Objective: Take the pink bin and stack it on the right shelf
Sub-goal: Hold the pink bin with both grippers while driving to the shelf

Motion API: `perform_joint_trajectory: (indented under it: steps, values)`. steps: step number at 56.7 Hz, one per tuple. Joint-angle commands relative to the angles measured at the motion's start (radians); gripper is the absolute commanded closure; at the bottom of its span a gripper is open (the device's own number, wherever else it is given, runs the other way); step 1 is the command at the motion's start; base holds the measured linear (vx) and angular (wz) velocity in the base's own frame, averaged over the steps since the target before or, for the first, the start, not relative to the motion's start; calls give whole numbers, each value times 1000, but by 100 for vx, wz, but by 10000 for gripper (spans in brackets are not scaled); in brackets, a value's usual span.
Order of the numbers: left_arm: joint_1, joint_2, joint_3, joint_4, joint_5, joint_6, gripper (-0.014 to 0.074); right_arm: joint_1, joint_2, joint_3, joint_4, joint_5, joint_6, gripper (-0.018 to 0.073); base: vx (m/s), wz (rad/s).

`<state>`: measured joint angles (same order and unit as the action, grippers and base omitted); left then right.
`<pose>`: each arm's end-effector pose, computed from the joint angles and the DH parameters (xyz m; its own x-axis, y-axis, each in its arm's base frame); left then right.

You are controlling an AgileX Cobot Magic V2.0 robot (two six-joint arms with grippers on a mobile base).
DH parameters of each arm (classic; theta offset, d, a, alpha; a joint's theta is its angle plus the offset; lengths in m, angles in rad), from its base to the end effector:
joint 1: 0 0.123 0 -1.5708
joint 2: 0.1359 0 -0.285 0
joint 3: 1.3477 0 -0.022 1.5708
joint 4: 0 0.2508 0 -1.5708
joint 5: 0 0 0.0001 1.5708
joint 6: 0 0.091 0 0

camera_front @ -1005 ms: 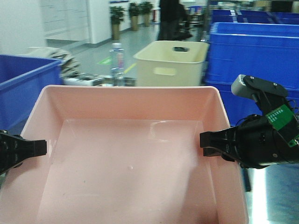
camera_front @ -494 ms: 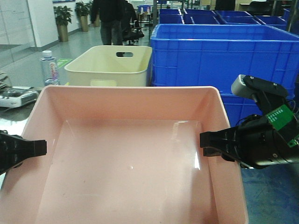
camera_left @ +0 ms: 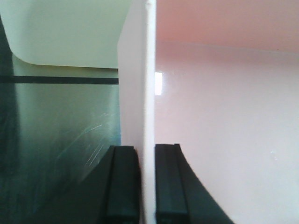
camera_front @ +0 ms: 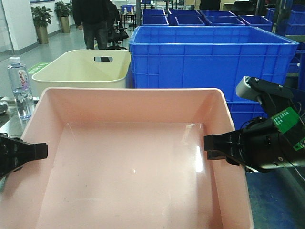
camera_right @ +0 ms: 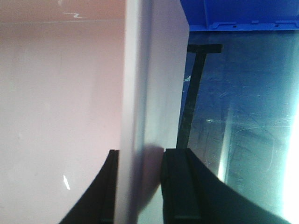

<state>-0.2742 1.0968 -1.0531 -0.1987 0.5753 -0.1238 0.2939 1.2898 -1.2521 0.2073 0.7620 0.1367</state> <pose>0.2220 -0.0726 0.3795 -0.5634 -0.1380 -0.8146 0.2057 0.9315 -0.3001 0.2613 0.0926 0.3812 -0.7033 0.0806 -0.7063 -0.1992 0.9314 0.3047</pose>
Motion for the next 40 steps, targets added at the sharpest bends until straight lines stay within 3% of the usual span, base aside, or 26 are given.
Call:
perform_joint_trajectory:
  steps: [1, 40]
  values:
    - [22, -29, -32, 63, -105, -10, 598, -34, -34, -31, -95, -75, 4, 568, 6, -8]
    - [22, -29, -32, 62, -105, -10, 598, -34, -34, -31, -89, -72, 5, 568, 1, -2]
